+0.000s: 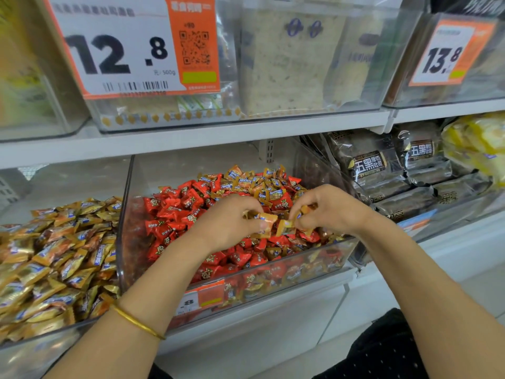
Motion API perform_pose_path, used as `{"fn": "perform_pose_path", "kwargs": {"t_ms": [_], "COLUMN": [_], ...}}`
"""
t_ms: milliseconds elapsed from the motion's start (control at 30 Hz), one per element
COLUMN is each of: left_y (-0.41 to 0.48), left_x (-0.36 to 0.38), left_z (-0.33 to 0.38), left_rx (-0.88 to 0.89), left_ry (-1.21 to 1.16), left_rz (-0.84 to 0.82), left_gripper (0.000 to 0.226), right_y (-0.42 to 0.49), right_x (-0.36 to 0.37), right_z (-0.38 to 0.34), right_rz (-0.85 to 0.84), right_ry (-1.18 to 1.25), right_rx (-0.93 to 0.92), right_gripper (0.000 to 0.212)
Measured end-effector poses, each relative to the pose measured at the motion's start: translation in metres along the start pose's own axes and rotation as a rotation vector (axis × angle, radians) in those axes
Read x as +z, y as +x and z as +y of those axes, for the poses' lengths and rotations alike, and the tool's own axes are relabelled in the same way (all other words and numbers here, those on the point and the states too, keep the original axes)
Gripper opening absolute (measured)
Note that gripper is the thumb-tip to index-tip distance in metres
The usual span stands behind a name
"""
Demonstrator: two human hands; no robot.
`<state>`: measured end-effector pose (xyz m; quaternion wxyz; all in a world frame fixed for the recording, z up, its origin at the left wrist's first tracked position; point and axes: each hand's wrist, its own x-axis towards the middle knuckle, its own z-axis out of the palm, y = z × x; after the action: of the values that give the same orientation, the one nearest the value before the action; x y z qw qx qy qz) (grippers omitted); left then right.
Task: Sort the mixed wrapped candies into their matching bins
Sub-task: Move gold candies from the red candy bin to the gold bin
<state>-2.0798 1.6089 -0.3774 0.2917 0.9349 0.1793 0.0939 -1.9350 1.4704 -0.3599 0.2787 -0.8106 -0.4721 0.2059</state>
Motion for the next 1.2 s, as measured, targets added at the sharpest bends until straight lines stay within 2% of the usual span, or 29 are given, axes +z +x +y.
{"fn": "perform_pose_path", "kwargs": {"t_ms": [133, 200, 333, 400, 500, 633, 700, 767, 800, 867, 967, 1033, 1200], "left_y": [-0.023, -0.041, -0.082, -0.105, -0.137, -0.156, -0.159, -0.161, -0.163, -0.167, -0.164, -0.152, -0.1], "left_x": [-0.029, -0.046, -0.083, -0.1, -0.123, -0.136, -0.137, -0.141, -0.143, -0.144, -0.134, -0.121, -0.076], "left_z": [-0.001, -0.003, -0.017, -0.033, -0.068, -0.104, -0.113, -0.115, -0.115, -0.113, -0.093, -0.077, -0.027], "left_rx": [-0.027, -0.025, -0.06, -0.151, -0.305, -0.439, -0.488, -0.539, -0.541, -0.514, -0.333, -0.196, 0.076], "left_ry": [-0.16, -0.2, -0.243, -0.294, -0.342, -0.179, -0.393, -0.635, -0.662, -0.572, -0.404, -0.339, -0.195], "left_rz": [0.143, 0.197, 0.345, 0.405, 0.529, 0.711, 0.718, 0.746, 0.768, 0.824, 0.87, 0.804, 0.527], "left_gripper": [0.019, 0.01, 0.006, 0.006, 0.011, 0.028, 0.05, 0.054, 0.052, 0.046, 0.036, 0.035, 0.029], "right_y": [-0.003, -0.002, 0.0, 0.001, 0.005, 0.03, 0.04, 0.049, 0.051, 0.051, 0.048, 0.039, 0.017], "right_x": [0.0, 0.006, 0.03, 0.048, 0.079, 0.126, 0.141, 0.148, 0.148, 0.144, 0.129, 0.115, 0.065], "right_z": [-0.018, -0.034, -0.079, -0.108, -0.159, -0.222, -0.244, -0.252, -0.251, -0.243, -0.217, -0.193, -0.108], "right_rz": [0.06, 0.068, 0.101, 0.104, 0.016, -0.011, -0.094, -0.225, -0.254, -0.225, -0.151, -0.074, 0.144], "right_ry": [0.266, 0.399, 0.606, 0.637, 0.567, 0.269, 0.116, 0.113, 0.17, 0.308, 0.56, 0.62, 0.622], "right_rx": [0.029, 0.022, -0.083, -0.169, -0.312, -0.399, -0.392, -0.32, -0.278, -0.231, -0.225, -0.224, -0.084], "right_gripper": [0.009, 0.008, 0.007, 0.008, 0.007, 0.01, 0.021, 0.043, 0.048, 0.044, 0.027, 0.022, 0.035]}}
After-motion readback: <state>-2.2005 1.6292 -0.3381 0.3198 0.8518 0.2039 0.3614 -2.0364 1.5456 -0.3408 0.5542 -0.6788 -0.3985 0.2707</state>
